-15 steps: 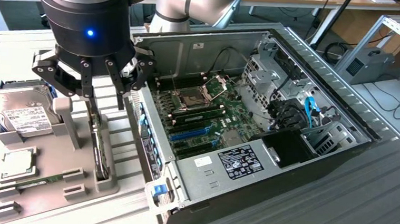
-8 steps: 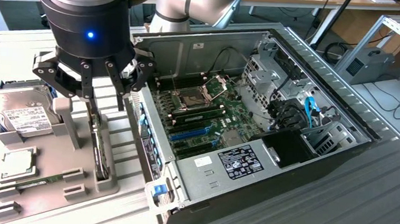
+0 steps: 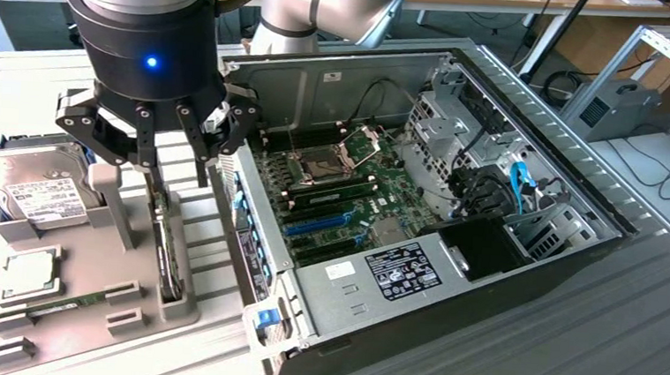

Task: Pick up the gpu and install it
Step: 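Pick up the gpu and move the gpu toward the slot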

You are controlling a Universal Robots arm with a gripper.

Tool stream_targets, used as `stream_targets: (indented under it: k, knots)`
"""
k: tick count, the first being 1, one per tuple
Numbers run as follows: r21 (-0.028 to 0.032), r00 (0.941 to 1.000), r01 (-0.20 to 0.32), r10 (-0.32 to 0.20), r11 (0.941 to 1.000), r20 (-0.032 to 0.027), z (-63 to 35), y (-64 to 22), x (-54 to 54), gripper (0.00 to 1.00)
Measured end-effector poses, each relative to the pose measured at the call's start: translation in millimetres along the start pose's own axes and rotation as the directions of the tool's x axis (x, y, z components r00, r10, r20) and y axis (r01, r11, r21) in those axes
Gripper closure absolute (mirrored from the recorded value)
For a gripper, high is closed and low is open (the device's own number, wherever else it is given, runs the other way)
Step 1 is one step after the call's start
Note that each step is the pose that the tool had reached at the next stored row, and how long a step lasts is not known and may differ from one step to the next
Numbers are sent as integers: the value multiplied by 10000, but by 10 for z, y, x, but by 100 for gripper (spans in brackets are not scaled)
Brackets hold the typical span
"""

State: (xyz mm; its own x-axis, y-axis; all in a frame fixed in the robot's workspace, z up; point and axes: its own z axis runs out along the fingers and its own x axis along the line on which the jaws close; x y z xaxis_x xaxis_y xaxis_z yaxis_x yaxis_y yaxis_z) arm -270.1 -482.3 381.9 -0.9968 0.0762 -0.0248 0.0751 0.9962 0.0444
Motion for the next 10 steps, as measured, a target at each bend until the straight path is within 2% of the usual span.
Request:
stream_targets:
  k: [10]
  knots:
    - [0,10000,1,-1,10000,0,31,-1,1,58]
